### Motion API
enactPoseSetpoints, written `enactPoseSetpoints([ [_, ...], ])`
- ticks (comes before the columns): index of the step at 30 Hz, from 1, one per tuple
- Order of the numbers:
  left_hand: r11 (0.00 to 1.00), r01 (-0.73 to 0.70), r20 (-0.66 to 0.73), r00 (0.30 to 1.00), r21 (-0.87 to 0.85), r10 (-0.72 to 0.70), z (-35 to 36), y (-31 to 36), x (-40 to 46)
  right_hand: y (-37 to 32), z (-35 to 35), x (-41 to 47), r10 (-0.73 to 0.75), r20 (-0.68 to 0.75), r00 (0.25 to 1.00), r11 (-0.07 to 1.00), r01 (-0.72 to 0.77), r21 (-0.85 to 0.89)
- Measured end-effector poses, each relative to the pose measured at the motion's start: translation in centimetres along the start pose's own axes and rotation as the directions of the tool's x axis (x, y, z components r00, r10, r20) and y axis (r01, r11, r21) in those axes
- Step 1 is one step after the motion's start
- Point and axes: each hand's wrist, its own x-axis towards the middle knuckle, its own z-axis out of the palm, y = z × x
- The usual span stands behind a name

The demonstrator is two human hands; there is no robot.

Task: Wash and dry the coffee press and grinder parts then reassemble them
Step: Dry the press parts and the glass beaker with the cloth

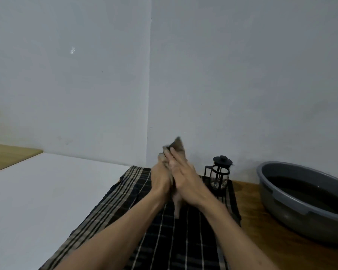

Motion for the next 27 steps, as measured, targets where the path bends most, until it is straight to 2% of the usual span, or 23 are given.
enactPoseSetpoints([
  [2, 0.983, -0.131, 0.034, 0.991, 0.131, 0.128, 0.7, -0.3, -0.9, 0.0, 1.6, 0.8, -0.076, -0.081, 0.994, 0.994, 0.069, -0.09],
  [3, 0.958, -0.188, 0.021, 0.982, 0.218, 0.188, 0.8, -0.2, -1.2, 0.0, 1.8, 1.1, -0.069, -0.132, 0.989, 0.996, 0.06, -0.066],
  [5, 0.897, -0.25, -0.031, 0.96, 0.363, 0.28, 0.6, 0.1, -1.6, -0.3, 1.4, 1.7, 0.046, -0.224, 0.974, 0.999, -0.045, 0.011],
  [7, 0.886, -0.314, -0.027, 0.939, 0.342, 0.344, 0.8, 0.6, -2.3, -0.7, 0.7, 2.4, 0.258, -0.301, 0.918, 0.963, -0.217, 0.162],
  [9, 0.843, -0.407, 0.018, 0.903, 0.353, 0.428, 1.0, 1.2, -3.0, -1.1, -0.1, 2.8, 0.473, -0.234, 0.849, 0.848, -0.366, 0.384],
  [11, 0.819, -0.439, 0.055, 0.89, 0.37, 0.452, 1.2, 2.1, -2.9, -1.1, -0.5, 2.7, 0.507, -0.156, 0.848, 0.752, -0.345, 0.562],
  [12, 0.837, -0.388, 0.004, 0.908, 0.384, 0.419, 1.3, 2.6, -2.4, -1.1, -0.3, 2.4, 0.472, -0.16, 0.867, 0.745, -0.296, 0.597],
  [14, 0.918, -0.16, -0.104, 0.972, 0.363, 0.21, 1.5, 3.9, -0.9, -0.8, 1.1, 1.8, 0.327, -0.269, 0.906, 0.821, -0.131, 0.555],
  [15, 0.937, -0.061, -0.115, 0.988, 0.345, 0.107, 1.6, 4.1, 0.0, -0.3, 1.9, 1.3, 0.249, -0.316, 0.915, 0.864, -0.063, 0.5],
  [17, 0.924, 0.049, -0.047, 0.998, 0.379, -0.034, 1.7, 4.3, 1.2, 0.5, 2.9, 0.7, 0.157, -0.364, 0.918, 0.898, 0.022, 0.44],
  [19, 0.941, 0.093, 0.007, 0.995, 0.325, -0.101, 2.0, 4.1, 1.6, 1.4, 2.5, 1.2, 0.186, -0.385, 0.904, 0.882, 0.019, 0.471],
  [21, 0.965, 0.2, 0.105, 0.97, 0.172, -0.22, 1.7, 4.1, 0.9, 1.2, 1.6, 1.8, 0.269, -0.352, 0.897, 0.837, -0.037, 0.545],
  [23, 0.947, 0.32, 0.238, 0.922, -0.026, -0.305, 1.3, 4.4, -0.3, 0.9, 1.0, 2.4, 0.289, -0.309, 0.906, 0.831, -0.077, 0.552],
  [25, 0.907, 0.385, 0.255, 0.906, -0.168, -0.338, 1.3, 4.1, -0.2, 1.1, 1.0, 2.8, 0.258, -0.35, 0.9, 0.861, -0.05, 0.507],
  [27, 0.866, 0.41, 0.277, 0.901, -0.287, -0.335, 1.3, 4.0, -0.7, 2.1, 1.0, 3.3, 0.226, -0.462, 0.858, 0.903, -0.007, 0.429],
])
